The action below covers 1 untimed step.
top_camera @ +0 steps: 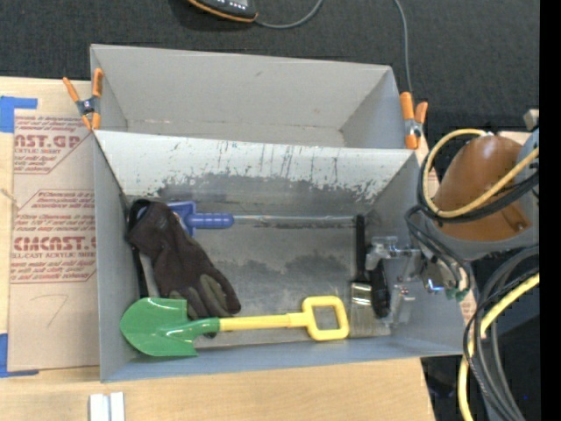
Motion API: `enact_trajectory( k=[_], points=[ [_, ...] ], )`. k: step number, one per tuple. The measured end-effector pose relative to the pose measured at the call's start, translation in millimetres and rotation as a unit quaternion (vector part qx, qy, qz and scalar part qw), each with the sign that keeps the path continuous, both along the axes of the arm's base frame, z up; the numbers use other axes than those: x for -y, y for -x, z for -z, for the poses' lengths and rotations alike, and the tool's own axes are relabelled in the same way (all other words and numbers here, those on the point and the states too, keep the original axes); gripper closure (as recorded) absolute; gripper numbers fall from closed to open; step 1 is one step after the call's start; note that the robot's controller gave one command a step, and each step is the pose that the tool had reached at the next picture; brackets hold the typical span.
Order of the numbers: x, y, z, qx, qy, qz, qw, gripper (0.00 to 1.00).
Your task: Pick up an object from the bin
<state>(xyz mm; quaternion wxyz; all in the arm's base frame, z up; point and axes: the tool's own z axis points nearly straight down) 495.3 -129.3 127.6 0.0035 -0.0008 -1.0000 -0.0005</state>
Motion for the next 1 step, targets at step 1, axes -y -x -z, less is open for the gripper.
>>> enact_trajectory(
  k=[1],
  points=[
    [-0.6, -2.1, -4.1, 0.0035, 0.001, -0.001, 1.0, 0.0]
  ],
)
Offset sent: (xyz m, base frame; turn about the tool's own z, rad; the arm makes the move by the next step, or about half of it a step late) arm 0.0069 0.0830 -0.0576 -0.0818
